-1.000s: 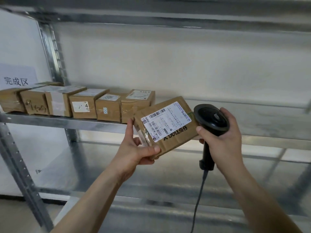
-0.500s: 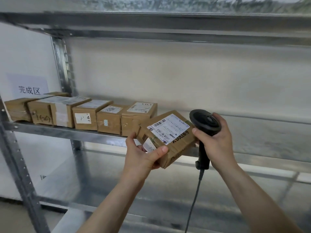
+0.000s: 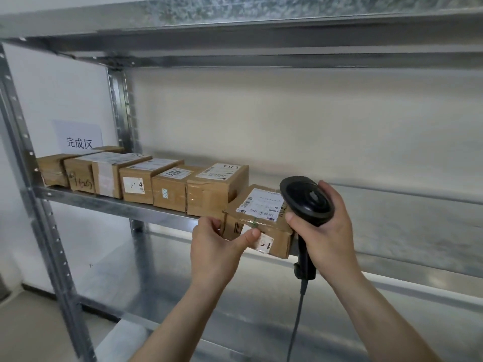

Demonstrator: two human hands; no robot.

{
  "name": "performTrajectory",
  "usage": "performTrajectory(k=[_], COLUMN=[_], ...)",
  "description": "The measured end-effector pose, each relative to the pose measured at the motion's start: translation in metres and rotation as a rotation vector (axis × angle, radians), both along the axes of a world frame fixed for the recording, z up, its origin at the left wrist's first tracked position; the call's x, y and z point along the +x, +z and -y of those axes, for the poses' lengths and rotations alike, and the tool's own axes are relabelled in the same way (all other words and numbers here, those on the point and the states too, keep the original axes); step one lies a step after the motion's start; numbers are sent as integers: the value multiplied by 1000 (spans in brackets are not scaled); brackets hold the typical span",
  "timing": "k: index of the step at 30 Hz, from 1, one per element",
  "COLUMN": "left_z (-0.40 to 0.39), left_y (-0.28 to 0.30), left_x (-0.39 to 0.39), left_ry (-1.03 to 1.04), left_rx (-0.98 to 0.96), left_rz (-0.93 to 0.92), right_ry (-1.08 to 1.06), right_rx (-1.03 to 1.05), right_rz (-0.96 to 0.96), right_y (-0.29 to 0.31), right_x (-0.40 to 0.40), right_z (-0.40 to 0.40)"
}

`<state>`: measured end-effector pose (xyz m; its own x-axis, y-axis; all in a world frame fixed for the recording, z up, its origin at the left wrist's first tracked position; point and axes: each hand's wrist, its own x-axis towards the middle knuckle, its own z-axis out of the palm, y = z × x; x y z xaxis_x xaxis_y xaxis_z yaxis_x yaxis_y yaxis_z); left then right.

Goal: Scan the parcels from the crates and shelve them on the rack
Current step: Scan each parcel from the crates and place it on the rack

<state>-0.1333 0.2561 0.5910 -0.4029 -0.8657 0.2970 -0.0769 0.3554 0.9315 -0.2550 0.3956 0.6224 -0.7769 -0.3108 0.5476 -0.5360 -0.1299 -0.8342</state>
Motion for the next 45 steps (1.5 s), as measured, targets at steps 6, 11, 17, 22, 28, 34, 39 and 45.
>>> performTrajectory(k=[6,11,17,22,28,34,39,45], left_z=[11,21,28,31,35,37,36,23], left_y=[0,4,5,8,8,7,7,5], left_x=[-10,-19,-31,-38,-45,-48,-44,-33], left_ry=[88,112,116,101,111,124,124,222], left_rx=[-146,-206,-241,-226,-231,-260,-303,-527], left_rz=[129,156,199,194,208,207,186,248], right_ry=[25,40,47,47,31,25,24,28], right_rx=[5,-6,-15,-17,-2,-6,-9,-23], right_rz=[13,10,19,25,34,48,42,41], right_y=[1,2,-3,-6,-5,-6,-8,-10], right_x=[-8,-13,-16,-19,-23,-27,-29,-26], right_z=[9,13,12,11,12,14,14,12])
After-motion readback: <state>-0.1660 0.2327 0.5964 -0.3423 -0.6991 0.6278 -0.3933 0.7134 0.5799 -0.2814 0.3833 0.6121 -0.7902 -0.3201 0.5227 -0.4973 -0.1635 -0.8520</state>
